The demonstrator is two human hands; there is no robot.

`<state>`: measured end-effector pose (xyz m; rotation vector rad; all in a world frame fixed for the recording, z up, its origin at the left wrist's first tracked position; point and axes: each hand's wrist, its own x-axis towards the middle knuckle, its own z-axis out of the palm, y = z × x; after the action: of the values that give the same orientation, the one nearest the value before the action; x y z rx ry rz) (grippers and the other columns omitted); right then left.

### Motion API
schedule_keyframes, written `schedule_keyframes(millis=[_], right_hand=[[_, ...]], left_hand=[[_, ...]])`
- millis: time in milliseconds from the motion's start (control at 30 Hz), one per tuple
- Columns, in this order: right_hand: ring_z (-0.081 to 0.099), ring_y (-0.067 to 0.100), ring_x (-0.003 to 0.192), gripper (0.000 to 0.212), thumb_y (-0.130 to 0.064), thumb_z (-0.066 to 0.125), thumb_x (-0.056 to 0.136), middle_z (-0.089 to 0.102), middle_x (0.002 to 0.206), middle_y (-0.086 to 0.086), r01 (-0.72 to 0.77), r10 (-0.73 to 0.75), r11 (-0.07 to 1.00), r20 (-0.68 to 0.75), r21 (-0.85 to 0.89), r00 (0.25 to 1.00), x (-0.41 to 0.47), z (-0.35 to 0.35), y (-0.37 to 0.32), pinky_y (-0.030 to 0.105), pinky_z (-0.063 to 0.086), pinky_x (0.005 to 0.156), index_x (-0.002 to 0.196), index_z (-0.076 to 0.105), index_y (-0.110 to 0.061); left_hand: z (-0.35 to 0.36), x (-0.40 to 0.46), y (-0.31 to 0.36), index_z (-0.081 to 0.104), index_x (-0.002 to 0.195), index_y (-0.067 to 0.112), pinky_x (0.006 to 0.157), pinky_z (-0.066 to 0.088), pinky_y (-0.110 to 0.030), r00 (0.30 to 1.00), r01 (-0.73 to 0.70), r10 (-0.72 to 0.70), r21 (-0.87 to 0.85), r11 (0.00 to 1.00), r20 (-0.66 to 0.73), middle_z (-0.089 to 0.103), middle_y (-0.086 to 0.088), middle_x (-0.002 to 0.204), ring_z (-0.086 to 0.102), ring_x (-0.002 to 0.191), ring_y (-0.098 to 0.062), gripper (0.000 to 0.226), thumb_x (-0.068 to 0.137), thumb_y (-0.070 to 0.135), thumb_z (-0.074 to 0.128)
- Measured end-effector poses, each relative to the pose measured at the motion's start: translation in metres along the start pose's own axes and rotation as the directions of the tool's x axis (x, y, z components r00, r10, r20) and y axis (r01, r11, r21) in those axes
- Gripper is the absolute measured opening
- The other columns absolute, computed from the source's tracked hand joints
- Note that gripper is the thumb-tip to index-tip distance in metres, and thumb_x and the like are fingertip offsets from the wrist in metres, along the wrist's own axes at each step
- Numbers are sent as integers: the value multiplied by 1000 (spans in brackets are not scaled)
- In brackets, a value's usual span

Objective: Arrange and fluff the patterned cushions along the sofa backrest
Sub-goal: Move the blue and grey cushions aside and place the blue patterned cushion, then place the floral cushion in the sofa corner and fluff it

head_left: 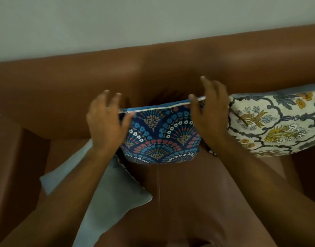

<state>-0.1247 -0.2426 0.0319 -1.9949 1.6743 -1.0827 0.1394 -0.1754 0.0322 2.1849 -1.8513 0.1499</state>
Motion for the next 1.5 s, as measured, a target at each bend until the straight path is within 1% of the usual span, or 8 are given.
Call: schedule_keyframes(millis=[167, 267, 467, 700, 933, 1100, 1267, 1500], right_hand=[[13, 35, 153, 84, -75, 15, 94, 20, 165, 13, 120, 113, 908, 512, -401, 852, -16, 32, 35, 64, 13, 118, 156, 24, -21], [5, 41, 152, 92, -72, 22, 92, 7, 165, 21, -266, 432, 855, 328, -445, 840, -12, 24, 40, 65, 11, 119, 158, 10, -10], [21, 39, 150, 76, -55, 43, 97, 27, 160, 23, -41, 69, 993, 261, -110, 963, -103, 71, -77, 50, 20, 119, 152, 31, -4], [47, 33, 134, 95, -85, 38, 79, 49, 148, 11, -226, 347, 938, 747, -264, 567, -241, 200, -96, 48, 40, 111, 151, 35, -23], [54, 36, 128, 114, -92, 60, 58, 51, 145, 12, -500, 677, 720, 646, -482, 353, -280, 246, -113, 50, 46, 105, 149, 30, -29], [48, 37, 132, 80, -71, 48, 87, 48, 149, 13, -476, 639, 756, 664, -449, 389, -247, 225, -184, 42, 38, 105, 150, 34, -24], [52, 16, 109, 61, -65, 52, 84, 54, 119, -13, -605, 535, 780, 671, -158, 513, -180, 184, -273, 33, 40, 91, 134, 52, -29], [71, 22, 92, 43, -34, 74, 88, 70, 102, 3, -605, 460, 764, 467, 225, 755, -102, 227, -302, 41, 62, 76, 123, 60, -15]], left_hand=[[24, -14, -34, 18, 160, 24, 116, 4, -70, 853, -10, -57, 125, 992, 519, 22, -12, 167, 15, 155, -33, 109, 77, 94, 27], [4, -25, -83, 17, 160, 22, 117, 3, -68, 824, 354, -355, 89, 931, 442, 21, -12, 167, 18, 153, -35, 107, 78, 89, 38], [-13, -133, -164, 34, 152, 9, 111, 36, -56, 650, 682, -576, -46, 730, 496, 42, -21, 152, 42, 138, -42, 106, 79, 86, 44], [77, -324, -277, 43, 148, 15, 104, 43, -51, 271, 947, -605, -95, 307, 748, 56, -17, 140, 54, 124, -40, 127, 56, 103, 45], [54, -348, -289, 45, 147, 33, 112, 43, -49, 98, 945, -293, -181, -273, 951, 51, 16, 144, 49, 132, -15, 99, 64, 80, 73], [-14, -301, -301, 53, 127, 36, 81, 42, -3, 301, 913, -409, -384, -137, 862, 52, 31, 119, 48, 121, -7, 45, 87, 40, 73], [-92, -223, -380, 56, 136, 28, 98, 48, -31, 448, 887, -380, -455, 78, 809, 57, 11, 138, 58, 121, -15, 88, 64, 76, 70], [-100, -76, -443, 59, 130, 16, 60, 56, -21, 692, 701, -469, -666, 255, 549, 66, -3, 120, 68, 95, -12, 59, 81, 40, 81]])
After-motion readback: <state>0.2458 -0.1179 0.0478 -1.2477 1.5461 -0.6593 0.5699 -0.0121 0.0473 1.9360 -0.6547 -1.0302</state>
